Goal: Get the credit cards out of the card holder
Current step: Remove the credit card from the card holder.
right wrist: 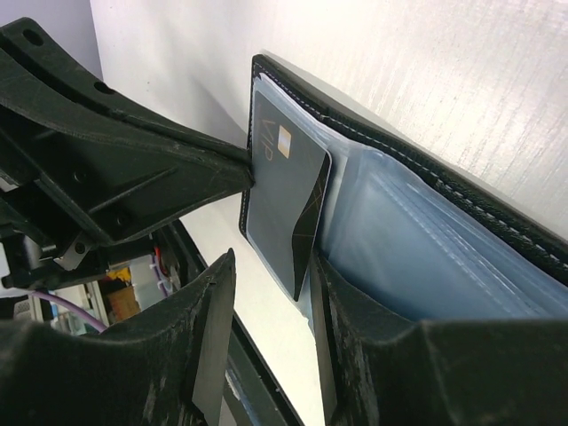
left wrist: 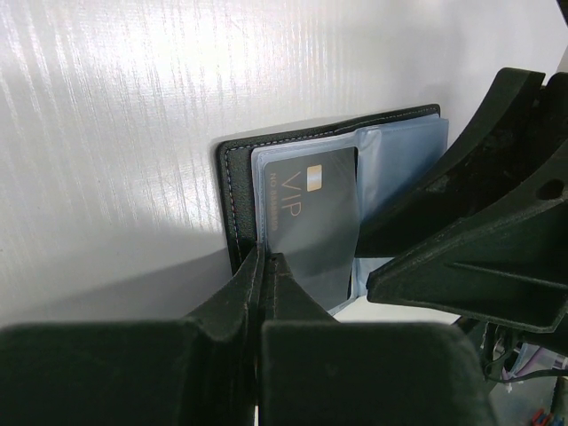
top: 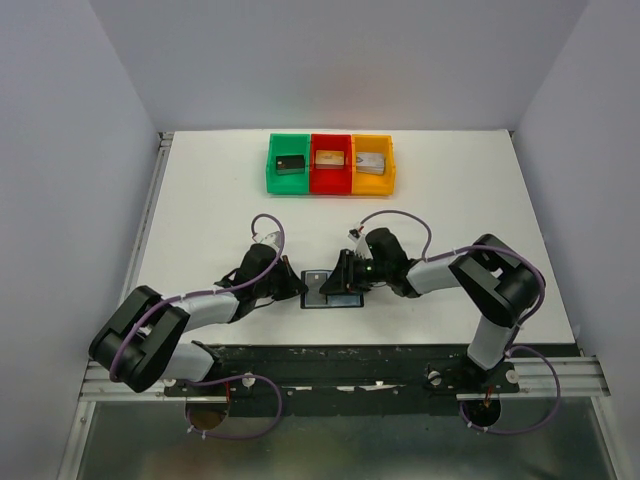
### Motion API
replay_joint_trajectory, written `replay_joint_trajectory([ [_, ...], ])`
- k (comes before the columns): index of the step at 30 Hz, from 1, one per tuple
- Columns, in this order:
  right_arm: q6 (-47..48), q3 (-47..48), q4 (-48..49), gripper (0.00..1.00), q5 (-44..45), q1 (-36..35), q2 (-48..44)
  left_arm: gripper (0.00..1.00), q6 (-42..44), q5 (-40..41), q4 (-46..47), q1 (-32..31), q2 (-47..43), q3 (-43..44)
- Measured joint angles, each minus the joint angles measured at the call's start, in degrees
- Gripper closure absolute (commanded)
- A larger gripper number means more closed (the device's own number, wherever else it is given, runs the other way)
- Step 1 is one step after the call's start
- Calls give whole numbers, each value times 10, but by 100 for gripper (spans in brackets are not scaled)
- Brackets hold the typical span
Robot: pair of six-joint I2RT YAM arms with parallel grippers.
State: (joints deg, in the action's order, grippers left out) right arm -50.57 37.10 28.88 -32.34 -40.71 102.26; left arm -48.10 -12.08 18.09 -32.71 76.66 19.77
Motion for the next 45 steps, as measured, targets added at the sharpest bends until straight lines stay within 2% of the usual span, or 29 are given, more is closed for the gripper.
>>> replay_joint_trajectory([
  [12, -9, -3, 11, 53, -3, 10, 4, 100, -1, -1, 16, 1, 8, 0],
  [17, -8, -3, 11, 53, -3, 10, 4, 88, -2, 0, 14, 1, 6, 0],
  [22, -4, -3, 11, 53, 2, 11, 4, 82, -2, 1, -9, 1, -6, 0],
  [25, -4, -3, 11, 51, 6, 11, 4, 84, -2, 2, -23, 1, -14, 0],
  [31, -4, -3, 11, 50, 12, 11, 0, 94, -1, 3, -27, 0, -14, 2],
  [37, -4, -3, 16, 52, 13, 12, -2, 96, -1, 1, -21, 0, -8, 3],
  [45, -19, -8, 69, 53, -2, 17, 12, 98, -2, -5, -8, 0, 3, 5],
])
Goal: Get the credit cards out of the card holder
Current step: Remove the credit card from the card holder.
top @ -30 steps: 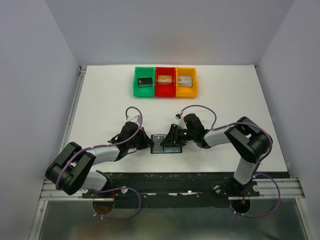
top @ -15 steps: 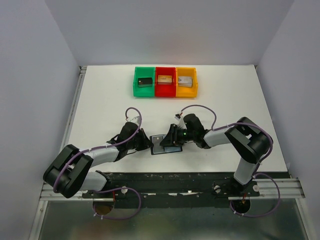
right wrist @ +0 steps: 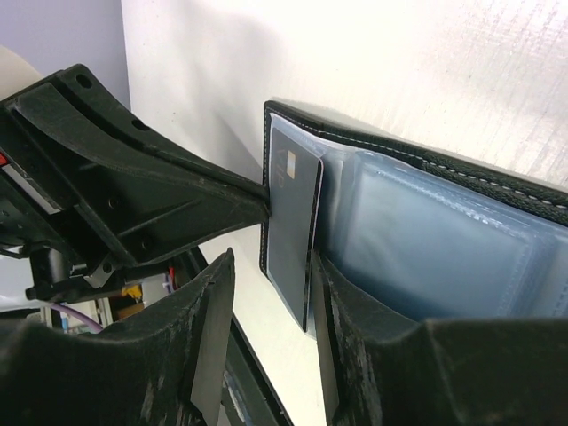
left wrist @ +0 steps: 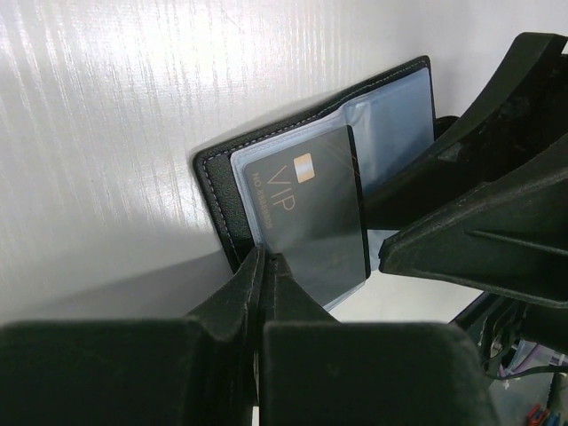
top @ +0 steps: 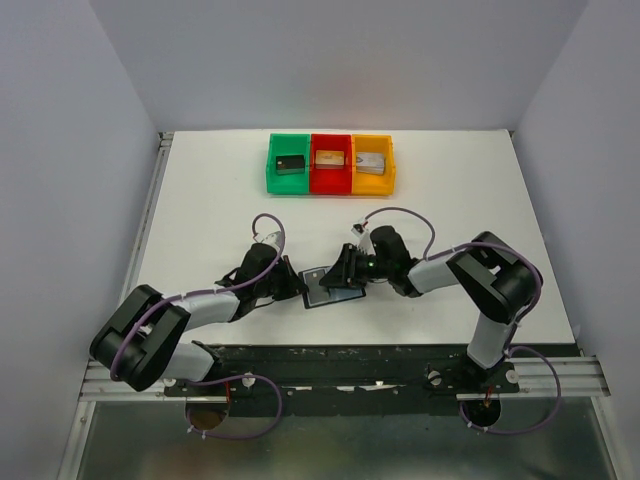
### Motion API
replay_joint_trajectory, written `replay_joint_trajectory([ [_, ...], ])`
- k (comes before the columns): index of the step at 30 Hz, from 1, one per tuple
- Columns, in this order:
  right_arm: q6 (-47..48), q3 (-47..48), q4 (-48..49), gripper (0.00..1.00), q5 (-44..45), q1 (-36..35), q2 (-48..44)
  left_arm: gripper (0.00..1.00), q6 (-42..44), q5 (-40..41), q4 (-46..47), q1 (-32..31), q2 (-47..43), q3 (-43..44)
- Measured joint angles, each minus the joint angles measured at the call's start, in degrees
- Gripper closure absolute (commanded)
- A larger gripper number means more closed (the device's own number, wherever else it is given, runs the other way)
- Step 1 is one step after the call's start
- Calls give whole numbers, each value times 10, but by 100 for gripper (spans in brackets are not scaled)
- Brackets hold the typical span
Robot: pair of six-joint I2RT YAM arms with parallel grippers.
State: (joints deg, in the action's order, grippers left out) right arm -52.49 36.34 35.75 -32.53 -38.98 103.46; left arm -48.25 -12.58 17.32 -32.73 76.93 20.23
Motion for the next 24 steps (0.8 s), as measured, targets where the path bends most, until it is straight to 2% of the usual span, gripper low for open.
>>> replay_joint_trajectory([
  [24, -33, 4, 62, 52, -72, 4, 54, 97, -7, -14, 46, -4, 27, 0],
])
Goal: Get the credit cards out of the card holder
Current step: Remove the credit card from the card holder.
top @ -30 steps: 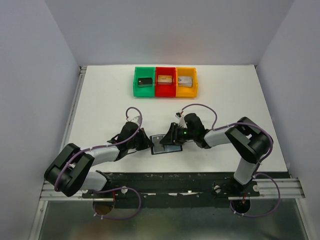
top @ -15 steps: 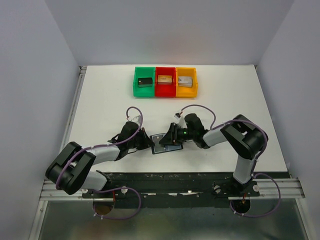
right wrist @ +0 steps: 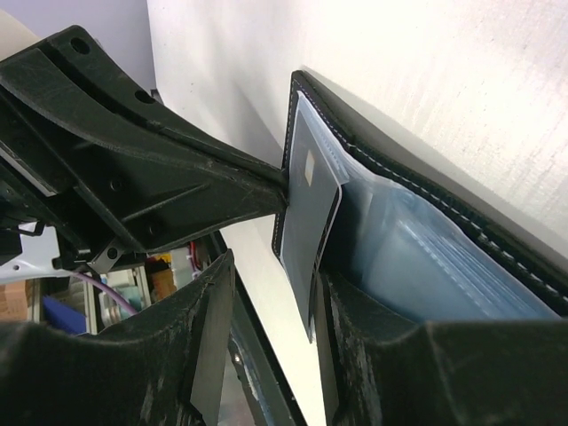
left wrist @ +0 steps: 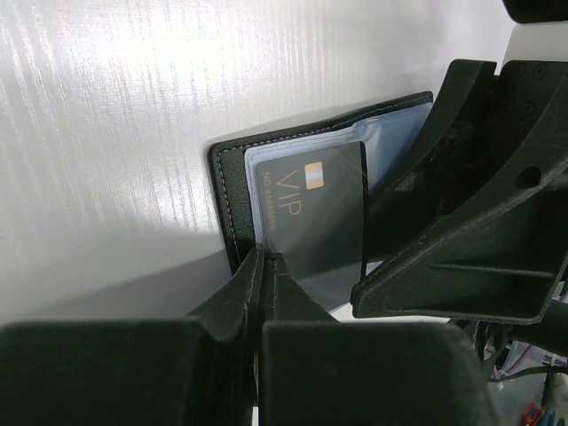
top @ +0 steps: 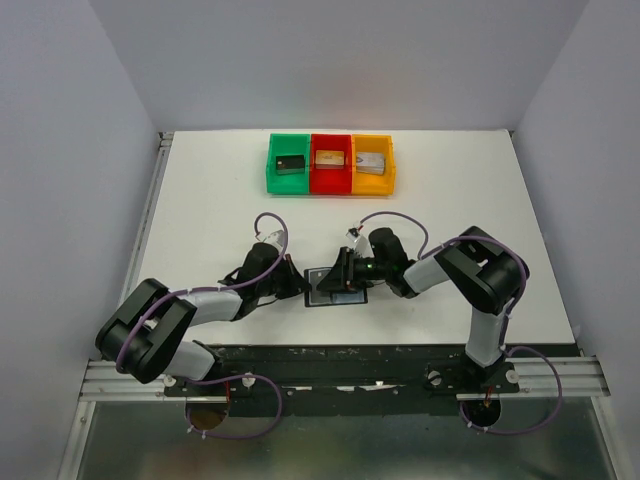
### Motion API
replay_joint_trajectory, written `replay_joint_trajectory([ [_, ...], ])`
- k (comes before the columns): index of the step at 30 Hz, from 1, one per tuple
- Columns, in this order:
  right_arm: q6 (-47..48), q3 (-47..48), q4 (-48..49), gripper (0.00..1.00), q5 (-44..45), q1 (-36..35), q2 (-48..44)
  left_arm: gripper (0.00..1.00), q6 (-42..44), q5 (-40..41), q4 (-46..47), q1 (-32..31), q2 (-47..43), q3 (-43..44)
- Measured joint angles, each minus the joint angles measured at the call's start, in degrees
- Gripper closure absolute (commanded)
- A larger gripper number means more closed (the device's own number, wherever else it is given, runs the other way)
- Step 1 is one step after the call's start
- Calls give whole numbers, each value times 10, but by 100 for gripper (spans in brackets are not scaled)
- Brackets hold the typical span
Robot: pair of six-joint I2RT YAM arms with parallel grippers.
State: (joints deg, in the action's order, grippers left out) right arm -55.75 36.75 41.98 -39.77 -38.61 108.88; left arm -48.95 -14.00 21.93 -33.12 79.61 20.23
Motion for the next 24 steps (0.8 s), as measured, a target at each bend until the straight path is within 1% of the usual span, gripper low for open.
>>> replay_joint_trajectory([
  [5, -4, 5, 0, 52, -4, 0, 4, 95, -2, 1, 5, -3, 2, 0],
  [9, -4, 10, -1, 53, -5, 0, 7, 90, -2, 5, 10, -8, 4, 0],
  [12, -3, 13, -7, 53, -5, 0, 7, 81, -3, 10, 12, -10, 5, 0],
  [15, -2, 13, -12, 53, -5, 0, 6, 67, -5, 12, 14, -13, 5, 1],
  [17, 1, 13, -18, 53, -4, 0, 4, 62, -6, 13, 14, -16, 5, 3],
  [21, 13, 13, -41, 53, 1, 0, -9, 61, -6, 13, 13, -19, 1, 5],
  [24, 24, 13, -63, 53, 4, -1, -21, 63, -7, 13, 6, -20, -1, 4],
])
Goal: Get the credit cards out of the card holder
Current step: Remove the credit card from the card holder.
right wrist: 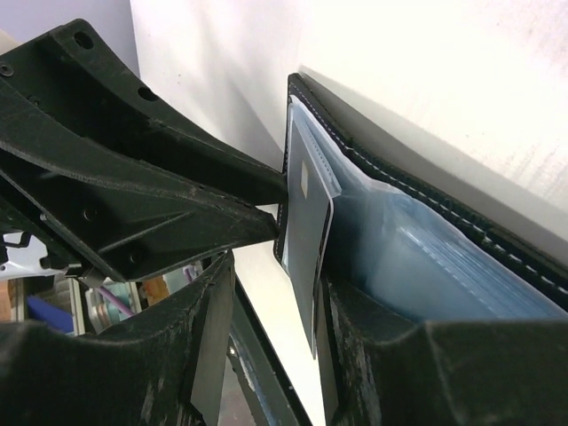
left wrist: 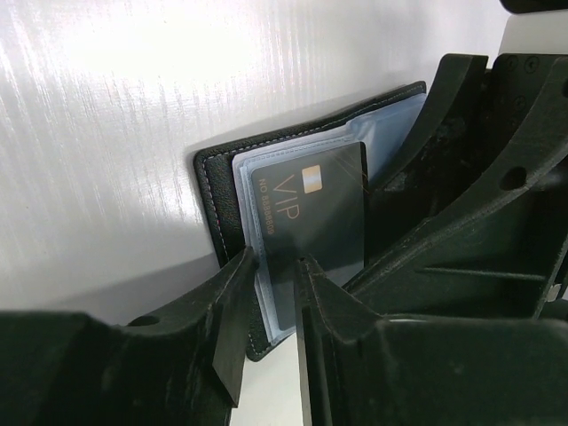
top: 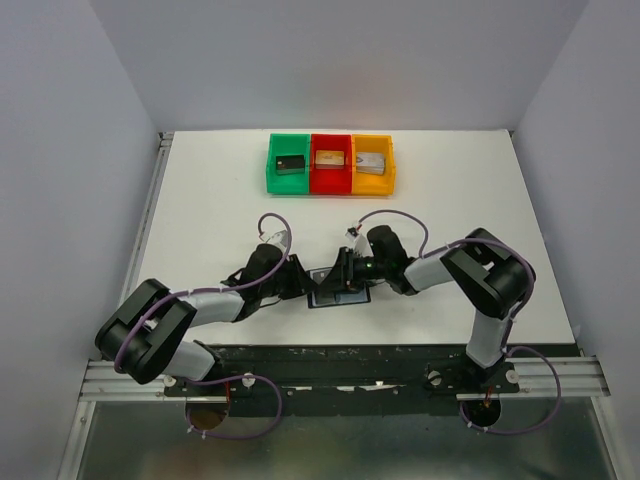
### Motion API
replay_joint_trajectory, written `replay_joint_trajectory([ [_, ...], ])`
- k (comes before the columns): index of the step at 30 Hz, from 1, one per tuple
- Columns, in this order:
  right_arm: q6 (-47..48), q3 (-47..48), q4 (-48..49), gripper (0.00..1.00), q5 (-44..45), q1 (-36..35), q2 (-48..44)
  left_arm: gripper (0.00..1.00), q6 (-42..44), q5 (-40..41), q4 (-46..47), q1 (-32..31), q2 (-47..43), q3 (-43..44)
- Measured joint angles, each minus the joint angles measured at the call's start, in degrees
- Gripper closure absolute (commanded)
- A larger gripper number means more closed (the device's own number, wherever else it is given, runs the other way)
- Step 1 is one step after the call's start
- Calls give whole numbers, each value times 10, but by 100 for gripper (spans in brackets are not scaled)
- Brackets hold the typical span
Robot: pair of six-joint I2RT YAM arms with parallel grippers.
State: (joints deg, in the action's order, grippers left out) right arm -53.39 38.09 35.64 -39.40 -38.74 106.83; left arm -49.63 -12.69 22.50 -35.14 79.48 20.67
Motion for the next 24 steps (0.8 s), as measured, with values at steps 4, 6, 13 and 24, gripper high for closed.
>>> replay_joint_trajectory([
  [4, 11, 0, -26, 53, 5, -1, -12, 68, 0, 0, -10, -3, -3, 0],
  [6, 16, 0, -36, 53, 9, -2, -17, 70, 0, 0, -14, -2, -3, 0],
  [13, 30, 0, -70, 54, 17, -2, -38, 90, -2, 0, -22, -3, -2, 0],
  [24, 47, 0, -110, 55, 31, -2, -61, 100, -6, 0, -20, -5, 5, 5],
])
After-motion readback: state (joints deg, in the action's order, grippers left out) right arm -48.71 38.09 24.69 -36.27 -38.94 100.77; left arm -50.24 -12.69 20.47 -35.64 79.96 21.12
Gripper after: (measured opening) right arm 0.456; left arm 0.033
